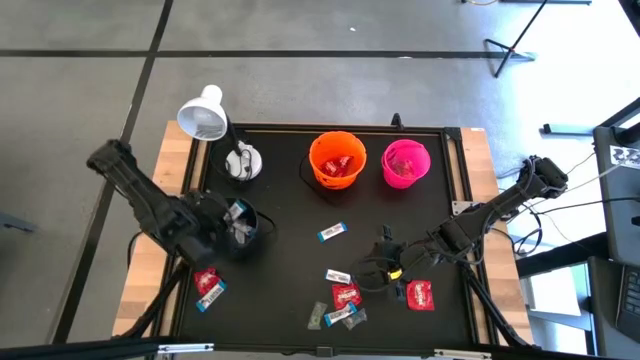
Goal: Sort candy
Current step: Put the white candy into the black bucket
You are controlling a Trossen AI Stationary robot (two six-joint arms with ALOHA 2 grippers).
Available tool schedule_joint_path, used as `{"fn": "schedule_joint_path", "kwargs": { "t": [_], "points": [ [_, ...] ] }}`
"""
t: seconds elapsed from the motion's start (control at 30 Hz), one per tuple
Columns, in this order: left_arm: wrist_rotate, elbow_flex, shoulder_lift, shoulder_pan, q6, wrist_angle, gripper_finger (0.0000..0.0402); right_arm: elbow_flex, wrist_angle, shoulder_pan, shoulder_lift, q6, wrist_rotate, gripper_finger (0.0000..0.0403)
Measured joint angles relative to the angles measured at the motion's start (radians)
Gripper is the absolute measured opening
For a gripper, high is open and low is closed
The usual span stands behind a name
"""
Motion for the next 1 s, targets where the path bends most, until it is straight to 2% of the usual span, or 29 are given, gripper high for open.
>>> {"fn": "schedule_joint_path", "kwargs": {
  "t": [0.17,0.37,0.47,0.6,0.7,0.83,1.0],
  "points": [
    [0.065,-0.139,-0.105,-0.001,-0.046,0.084,0.0069,0.0,0.0,0.0,0.0,-0.003,0.009,0.0133],
    [0.099,-0.203,-0.127,-0.001,-0.069,0.1,0.0073,0.0,0.0,0.0,0.0,-0.003,0.009,0.0133],
    [0.1,-0.203,-0.127,-0.001,-0.065,0.101,0.0096,0.0,0.0,0.0,0.0,-0.003,0.009,0.0133],
    [0.115,-0.203,-0.131,-0.001,-0.034,0.1,0.0148,0.0,0.0,0.0,0.0,-0.003,0.009,0.0133],
    [0.159,-0.184,-0.131,-0.001,-0.011,0.056,0.018,0.0,0.0,0.0,0.0,-0.003,0.009,0.0133],
    [0.165,-0.098,-0.132,-0.001,0.006,0.048,0.0201,0.0,0.0,0.0,0.0,-0.003,0.008,0.0133],
    [0.227,0.034,-0.132,-0.015,0.111,0.199,0.0206,0.0,0.0,0.0,0.0,-0.003,0.008,0.0133]
  ]
}}
